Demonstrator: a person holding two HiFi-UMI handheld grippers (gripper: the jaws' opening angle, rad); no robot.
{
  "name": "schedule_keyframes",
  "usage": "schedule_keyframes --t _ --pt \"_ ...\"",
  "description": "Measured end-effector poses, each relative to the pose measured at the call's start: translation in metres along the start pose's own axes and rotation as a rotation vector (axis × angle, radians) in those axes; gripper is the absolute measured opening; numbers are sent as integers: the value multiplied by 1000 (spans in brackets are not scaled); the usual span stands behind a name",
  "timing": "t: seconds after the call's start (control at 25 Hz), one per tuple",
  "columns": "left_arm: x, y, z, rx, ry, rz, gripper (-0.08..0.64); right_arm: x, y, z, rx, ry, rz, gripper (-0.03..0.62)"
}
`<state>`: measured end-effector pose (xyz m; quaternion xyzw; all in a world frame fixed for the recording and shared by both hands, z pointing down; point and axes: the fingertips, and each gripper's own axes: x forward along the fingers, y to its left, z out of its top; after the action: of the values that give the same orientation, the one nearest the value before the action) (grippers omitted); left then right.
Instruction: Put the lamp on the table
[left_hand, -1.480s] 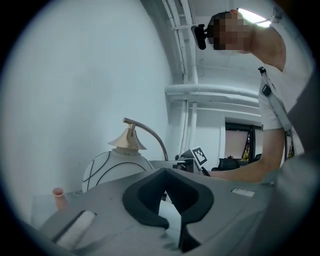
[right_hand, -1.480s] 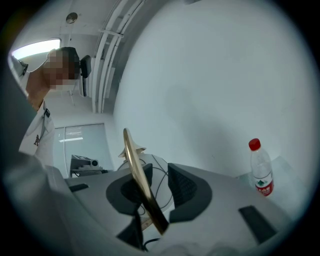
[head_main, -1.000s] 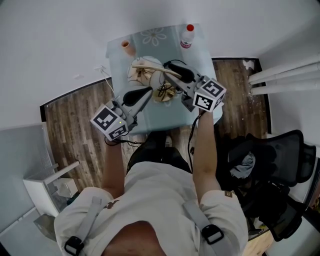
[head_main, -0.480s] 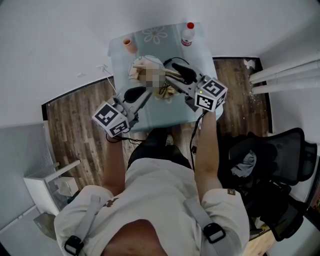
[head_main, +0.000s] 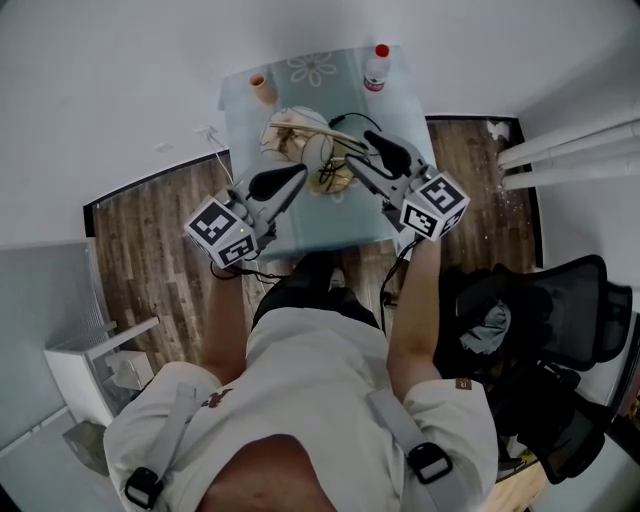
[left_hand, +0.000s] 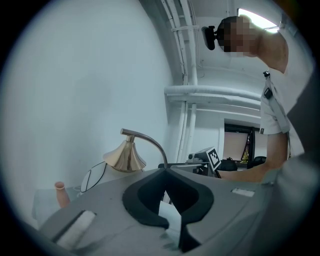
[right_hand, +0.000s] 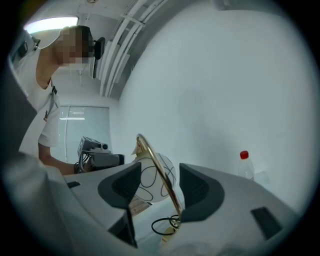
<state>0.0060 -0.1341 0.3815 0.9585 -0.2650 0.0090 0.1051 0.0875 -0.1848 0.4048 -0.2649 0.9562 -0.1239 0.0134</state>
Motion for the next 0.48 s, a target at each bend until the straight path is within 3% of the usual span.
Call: schedule_keyframes --t 0.08,0.28,0.48 --pt "-3 -1 3 0 -8 2 0 -8 6 6 -35 -1 -22 213" --pt "-10 -5 11 13 -27 6 2 -28 23 31 -141 -26 -90 13" --pt "-16 -9 21 39 -41 5 2 -28 51 57 -207 -61 -48 0"
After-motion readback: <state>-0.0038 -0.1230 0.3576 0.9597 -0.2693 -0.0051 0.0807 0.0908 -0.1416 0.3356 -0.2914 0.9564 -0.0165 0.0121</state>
